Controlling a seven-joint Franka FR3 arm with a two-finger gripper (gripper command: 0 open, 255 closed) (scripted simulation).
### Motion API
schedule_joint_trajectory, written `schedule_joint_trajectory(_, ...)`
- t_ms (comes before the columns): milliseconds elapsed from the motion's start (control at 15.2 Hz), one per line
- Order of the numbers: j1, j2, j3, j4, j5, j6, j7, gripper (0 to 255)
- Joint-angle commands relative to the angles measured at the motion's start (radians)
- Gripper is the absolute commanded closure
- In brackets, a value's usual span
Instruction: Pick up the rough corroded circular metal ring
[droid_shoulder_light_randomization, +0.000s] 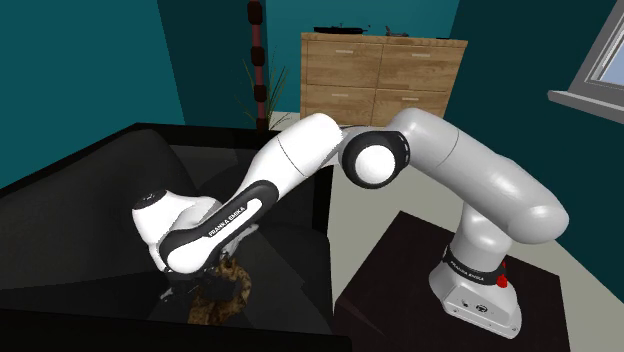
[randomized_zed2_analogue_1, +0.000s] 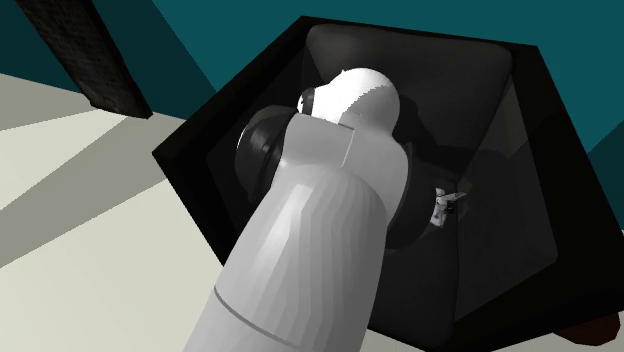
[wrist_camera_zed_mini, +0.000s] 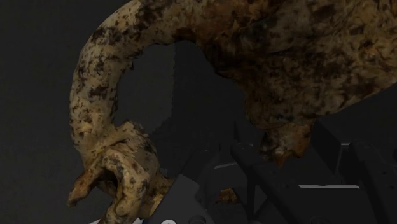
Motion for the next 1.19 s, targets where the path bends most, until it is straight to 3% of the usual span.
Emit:
schedule_joint_trajectory(0, 0.000, 0.000, 0.000, 0.000, 0.000, 0.000, 0.000, 255)
schedule_joint_trajectory(396, 0.000, 0.002, 0.000, 0.003, 0.000, -0.001, -0.001, 255)
schedule_joint_trajectory(1122, -0.014, -0.108, 0.016, -0.045, 0.013, -0.064, 0.001, 255)
